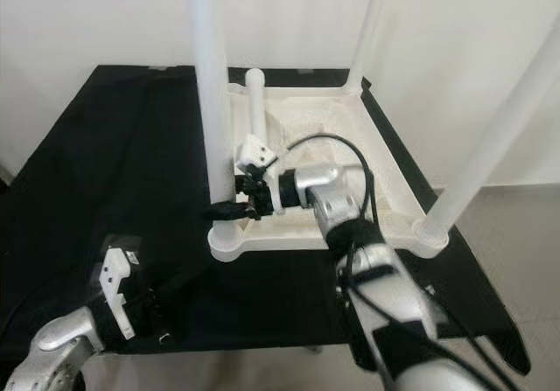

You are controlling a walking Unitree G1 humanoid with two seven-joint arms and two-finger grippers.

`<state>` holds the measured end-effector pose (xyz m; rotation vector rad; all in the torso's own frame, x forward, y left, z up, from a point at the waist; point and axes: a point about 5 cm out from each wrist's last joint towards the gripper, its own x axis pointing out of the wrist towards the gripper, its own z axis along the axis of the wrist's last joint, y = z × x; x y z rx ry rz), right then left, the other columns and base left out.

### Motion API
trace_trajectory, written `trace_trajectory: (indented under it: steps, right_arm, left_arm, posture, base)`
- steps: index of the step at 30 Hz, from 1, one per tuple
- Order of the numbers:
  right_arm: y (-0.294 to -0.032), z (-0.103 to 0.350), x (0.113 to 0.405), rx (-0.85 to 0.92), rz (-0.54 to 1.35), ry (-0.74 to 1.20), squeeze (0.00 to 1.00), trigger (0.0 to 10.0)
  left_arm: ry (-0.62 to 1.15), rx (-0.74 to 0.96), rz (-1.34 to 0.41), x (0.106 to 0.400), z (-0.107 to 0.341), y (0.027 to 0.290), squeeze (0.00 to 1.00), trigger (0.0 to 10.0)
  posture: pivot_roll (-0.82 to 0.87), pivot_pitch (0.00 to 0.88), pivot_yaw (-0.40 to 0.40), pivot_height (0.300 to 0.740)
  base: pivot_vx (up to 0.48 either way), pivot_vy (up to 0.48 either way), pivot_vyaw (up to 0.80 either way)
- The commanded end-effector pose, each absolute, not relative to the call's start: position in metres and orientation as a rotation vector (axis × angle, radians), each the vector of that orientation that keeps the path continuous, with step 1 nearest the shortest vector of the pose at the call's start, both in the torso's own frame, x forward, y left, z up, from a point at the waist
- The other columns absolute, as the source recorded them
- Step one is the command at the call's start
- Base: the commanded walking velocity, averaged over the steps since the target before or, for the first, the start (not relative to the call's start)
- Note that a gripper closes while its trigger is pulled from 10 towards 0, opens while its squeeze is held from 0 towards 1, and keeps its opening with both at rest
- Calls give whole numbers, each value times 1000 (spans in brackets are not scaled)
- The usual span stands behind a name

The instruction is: Building children table

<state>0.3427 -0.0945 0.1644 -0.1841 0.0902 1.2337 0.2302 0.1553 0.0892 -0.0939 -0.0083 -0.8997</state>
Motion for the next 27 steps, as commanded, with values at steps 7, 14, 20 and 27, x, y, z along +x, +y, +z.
trace_trajectory:
  steps: [7,14,20,27]
  right_arm:
    - [-56,104,272,-225,812,235,0,0]
    - [-64,107,289,-284,808,250,0,9843]
    - [-61,142,296,-220,904,186,1000,10000]
    - [-88,189,326,-378,1223,33,0,10000]
  left_arm:
    - [3,-96,-918,227,91,158,0,10000]
    - [7,-104,-910,225,90,159,0,10000]
    - [13,-104,-905,225,90,158,0,10000]
    - [19,-106,-914,229,88,157,0,10000]
  posture:
    - [25,85,-52,740]
    - [61,79,-66,740]
    - [67,67,-55,740]
    - [61,46,-48,740]
  base:
    - [0,0,0]
    - [0,0,0]
    - [0,0,0]
    - [0,0,0]
